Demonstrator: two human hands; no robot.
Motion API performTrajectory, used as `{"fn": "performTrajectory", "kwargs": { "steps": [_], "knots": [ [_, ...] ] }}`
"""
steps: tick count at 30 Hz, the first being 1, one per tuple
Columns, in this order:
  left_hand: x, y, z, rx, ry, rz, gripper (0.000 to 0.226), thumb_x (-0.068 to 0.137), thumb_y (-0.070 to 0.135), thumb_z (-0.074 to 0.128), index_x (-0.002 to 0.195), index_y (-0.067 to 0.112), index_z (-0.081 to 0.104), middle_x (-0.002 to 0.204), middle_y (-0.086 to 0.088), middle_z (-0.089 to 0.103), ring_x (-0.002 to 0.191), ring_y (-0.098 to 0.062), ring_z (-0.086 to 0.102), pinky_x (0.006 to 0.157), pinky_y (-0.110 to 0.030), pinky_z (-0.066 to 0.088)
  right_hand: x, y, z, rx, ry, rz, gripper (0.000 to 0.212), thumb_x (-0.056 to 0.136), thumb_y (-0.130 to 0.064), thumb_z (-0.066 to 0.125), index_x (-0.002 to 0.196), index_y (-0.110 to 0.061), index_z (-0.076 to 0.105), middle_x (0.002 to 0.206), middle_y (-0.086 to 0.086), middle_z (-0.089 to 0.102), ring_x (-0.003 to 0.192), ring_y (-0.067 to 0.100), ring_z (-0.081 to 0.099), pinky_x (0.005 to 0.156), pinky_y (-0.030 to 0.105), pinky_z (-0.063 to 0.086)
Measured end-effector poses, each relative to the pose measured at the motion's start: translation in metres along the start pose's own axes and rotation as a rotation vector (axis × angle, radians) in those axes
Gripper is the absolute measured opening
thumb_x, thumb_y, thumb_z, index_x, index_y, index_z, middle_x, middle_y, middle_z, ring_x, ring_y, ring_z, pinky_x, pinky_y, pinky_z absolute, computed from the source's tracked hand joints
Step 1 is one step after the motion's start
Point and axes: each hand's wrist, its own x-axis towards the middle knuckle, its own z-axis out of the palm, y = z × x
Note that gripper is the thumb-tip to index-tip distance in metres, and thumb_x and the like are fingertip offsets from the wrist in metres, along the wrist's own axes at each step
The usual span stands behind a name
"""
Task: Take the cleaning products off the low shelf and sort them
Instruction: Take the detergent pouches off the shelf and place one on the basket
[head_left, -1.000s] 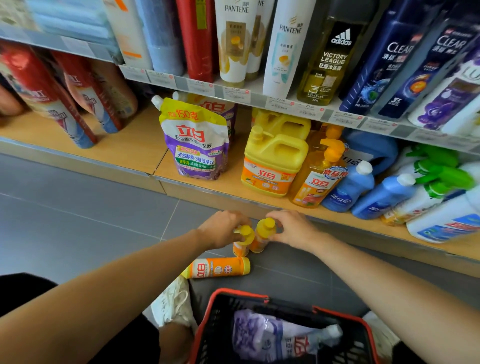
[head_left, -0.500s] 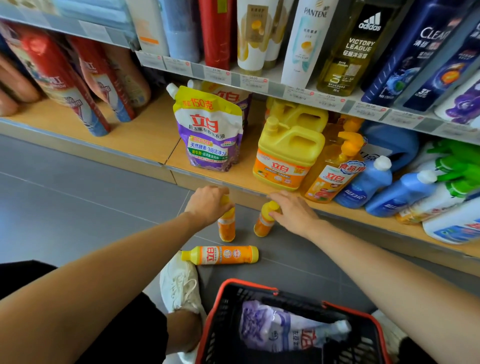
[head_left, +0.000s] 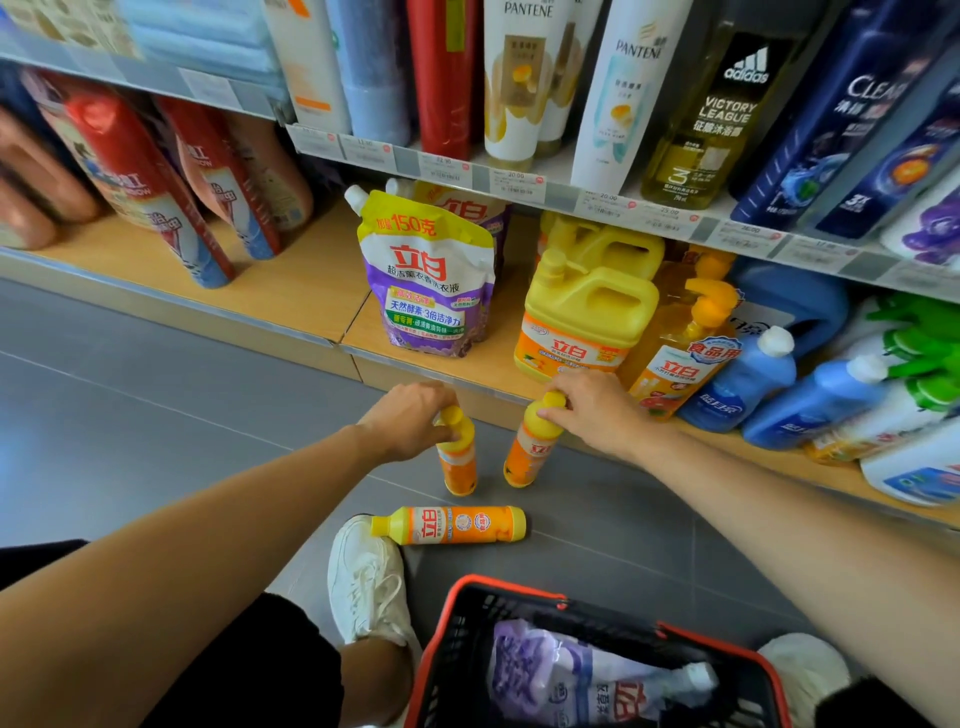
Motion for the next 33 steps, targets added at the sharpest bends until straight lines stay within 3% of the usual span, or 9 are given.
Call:
{"fn": "performTrajectory", "kwargs": {
  "steps": [5, 11, 17, 23, 28, 30, 33],
  "knots": [
    [-0.007, 0.003, -0.064, -0.112, 0.081, 0.071, 0.039, 0.092, 0.032, 0.072, 0.124, 0.014, 0.060, 0.121, -0.006, 0.061, 0.105, -0.019, 0.058, 0.087, -0.035, 0.055, 0.012, -0.036, -0.078, -0.011, 0.275, -0.047, 0.033, 0.090, -0.042, 0.070, 0.088, -0.009, 0.071, 0.077, 0.006, 0.064, 0.081, 0.027, 0.058, 0.069, 0.031, 0.031],
    [-0.016, 0.002, -0.136, -0.077, 0.257, 0.140, 0.038, 0.092, 0.030, 0.072, 0.125, 0.015, 0.061, 0.122, -0.003, 0.061, 0.098, -0.013, 0.055, 0.081, -0.026, 0.044, 0.041, -0.076, -0.141, -0.056, 0.440, -0.056, 0.039, 0.090, -0.049, 0.066, 0.081, -0.011, 0.070, 0.073, 0.004, 0.061, 0.077, 0.025, 0.057, 0.069, 0.033, 0.038],
    [-0.009, -0.004, -0.146, -0.135, 0.422, 0.135, 0.034, 0.094, 0.023, 0.070, 0.126, 0.015, 0.060, 0.121, -0.003, 0.063, 0.099, -0.015, 0.057, 0.082, -0.029, 0.044, 0.066, -0.091, -0.111, -0.222, 0.330, 0.036, 0.037, 0.095, -0.048, 0.061, 0.095, -0.012, 0.065, 0.100, 0.010, 0.068, 0.100, 0.032, 0.060, 0.080, 0.037, 0.041],
    [0.016, -0.001, -0.127, -0.192, 0.444, 0.081, 0.036, 0.097, 0.016, 0.065, 0.132, 0.016, 0.057, 0.126, -0.005, 0.059, 0.109, -0.023, 0.056, 0.085, -0.028, 0.042, 0.085, -0.085, -0.085, -0.166, 0.375, 0.101, 0.041, 0.096, -0.049, 0.060, 0.110, -0.011, 0.066, 0.105, 0.007, 0.064, 0.100, 0.028, 0.061, 0.076, 0.035, 0.044],
    [0.032, 0.003, -0.133, -0.214, 0.440, 0.087, 0.038, 0.096, 0.017, 0.067, 0.133, 0.015, 0.058, 0.127, -0.006, 0.061, 0.111, -0.024, 0.058, 0.089, -0.033, 0.049, 0.083, -0.071, -0.078, 0.017, 0.345, 0.097, 0.055, 0.095, -0.032, 0.067, 0.145, -0.013, 0.051, 0.132, 0.008, 0.061, 0.121, 0.029, 0.057, 0.099, 0.040, 0.046],
    [0.035, 0.005, -0.137, -0.226, 0.429, 0.081, 0.035, 0.095, 0.023, 0.069, 0.127, 0.015, 0.061, 0.122, -0.005, 0.063, 0.106, -0.022, 0.061, 0.087, -0.037, 0.053, 0.075, -0.070, -0.074, 0.172, 0.457, 0.087, 0.058, 0.091, -0.024, 0.072, 0.144, -0.013, 0.052, 0.127, 0.007, 0.065, 0.105, 0.022, 0.065, 0.093, 0.036, 0.053],
    [0.038, 0.008, -0.140, -0.245, 0.457, 0.057, 0.029, 0.088, 0.036, 0.075, 0.107, 0.017, 0.064, 0.103, 0.001, 0.066, 0.091, -0.017, 0.063, 0.075, -0.034, 0.055, 0.057, -0.071, -0.060, 0.385, 0.662, 0.084, 0.037, 0.082, -0.017, 0.081, 0.117, -0.014, 0.070, 0.099, -0.002, 0.069, 0.071, 0.000, 0.062, 0.069, 0.024, 0.056]
  ]
}}
